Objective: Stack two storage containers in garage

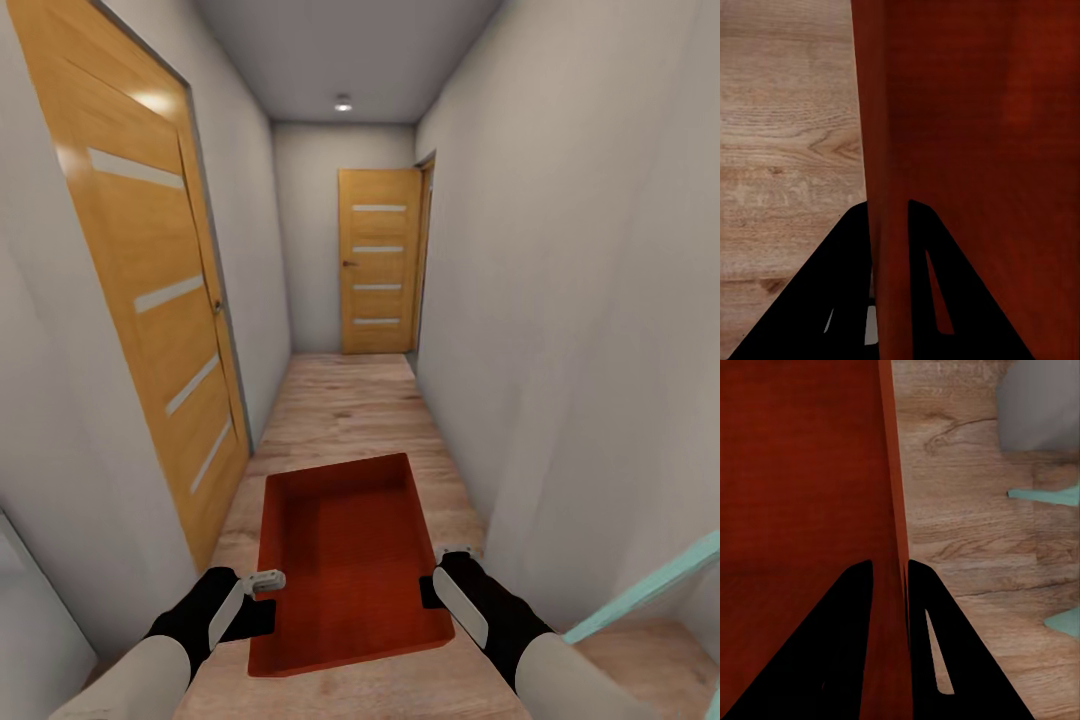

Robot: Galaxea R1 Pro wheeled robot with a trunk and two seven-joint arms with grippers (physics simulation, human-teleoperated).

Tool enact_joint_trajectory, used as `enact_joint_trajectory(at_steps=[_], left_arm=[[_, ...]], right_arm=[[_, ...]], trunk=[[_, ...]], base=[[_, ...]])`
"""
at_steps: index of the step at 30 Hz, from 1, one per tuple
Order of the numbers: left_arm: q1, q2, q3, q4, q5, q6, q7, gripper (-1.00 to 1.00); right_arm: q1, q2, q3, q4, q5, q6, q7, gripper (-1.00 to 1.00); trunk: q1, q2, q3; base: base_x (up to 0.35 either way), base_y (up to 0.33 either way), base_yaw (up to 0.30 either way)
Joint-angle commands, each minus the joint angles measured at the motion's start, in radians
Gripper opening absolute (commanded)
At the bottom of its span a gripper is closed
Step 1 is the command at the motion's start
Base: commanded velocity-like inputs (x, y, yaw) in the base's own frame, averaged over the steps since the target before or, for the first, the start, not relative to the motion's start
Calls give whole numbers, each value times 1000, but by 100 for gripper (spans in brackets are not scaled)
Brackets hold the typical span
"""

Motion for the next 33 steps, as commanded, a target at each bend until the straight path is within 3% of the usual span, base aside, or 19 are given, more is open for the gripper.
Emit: enact_joint_trajectory(at_steps=[1,33], left_arm=[[-1,-4,9,-2,9,5,3,-100],[-1,-4,10,-2,9,5,2,-100]], right_arm=[[0,0,13,0,-19,3,-9,-100],[0,0,13,0,-19,3,-9,-100]], trunk=[[1,-1,-1],[1,-1,-1]], base=[[332,0,-1],[332,0,0]])
